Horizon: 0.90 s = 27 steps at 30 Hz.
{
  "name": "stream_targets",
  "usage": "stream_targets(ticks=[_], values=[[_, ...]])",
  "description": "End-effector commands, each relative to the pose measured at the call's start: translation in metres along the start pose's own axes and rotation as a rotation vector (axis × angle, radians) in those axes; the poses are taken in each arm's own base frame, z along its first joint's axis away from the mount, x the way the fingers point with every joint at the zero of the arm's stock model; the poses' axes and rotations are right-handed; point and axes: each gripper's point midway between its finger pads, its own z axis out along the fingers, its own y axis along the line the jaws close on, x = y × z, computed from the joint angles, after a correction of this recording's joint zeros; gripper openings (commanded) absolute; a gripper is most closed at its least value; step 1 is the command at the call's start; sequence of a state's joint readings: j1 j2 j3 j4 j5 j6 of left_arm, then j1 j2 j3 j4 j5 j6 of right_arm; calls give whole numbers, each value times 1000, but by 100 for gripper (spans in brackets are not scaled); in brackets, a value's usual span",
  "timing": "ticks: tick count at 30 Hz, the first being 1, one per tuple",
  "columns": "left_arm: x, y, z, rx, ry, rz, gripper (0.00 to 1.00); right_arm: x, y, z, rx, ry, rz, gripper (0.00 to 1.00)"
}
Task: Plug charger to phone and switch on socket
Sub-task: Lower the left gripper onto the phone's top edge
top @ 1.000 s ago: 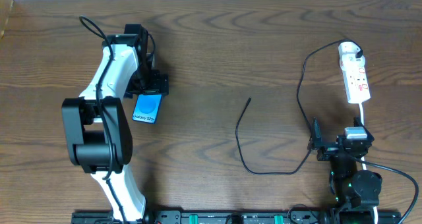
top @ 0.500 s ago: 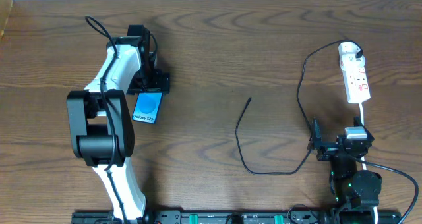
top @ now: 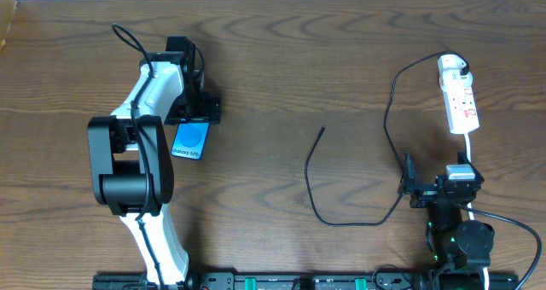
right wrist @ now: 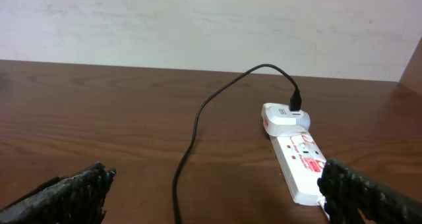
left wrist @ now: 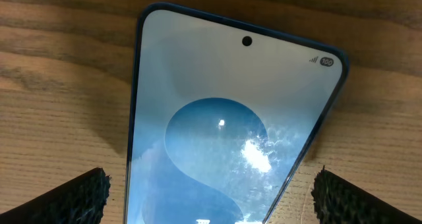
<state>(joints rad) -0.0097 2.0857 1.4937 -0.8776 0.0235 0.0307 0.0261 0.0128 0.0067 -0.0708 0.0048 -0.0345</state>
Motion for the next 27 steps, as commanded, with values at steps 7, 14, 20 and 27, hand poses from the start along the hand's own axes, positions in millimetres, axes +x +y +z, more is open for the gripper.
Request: stream_targets(ticks=[7,14,20,27], values=[[9,0,11,-9,32,18,99,1,-3,0,14,2,-11,99],[4,0,14,-9,11,17,99,1,-3,0,14,2,-11,99],[2,-1,18,-5,-6,16,99,1,-3,0,14,2,-11,99],[10,-1,25,-6,10,17,98,1,-3,0,14,2,-11,99]])
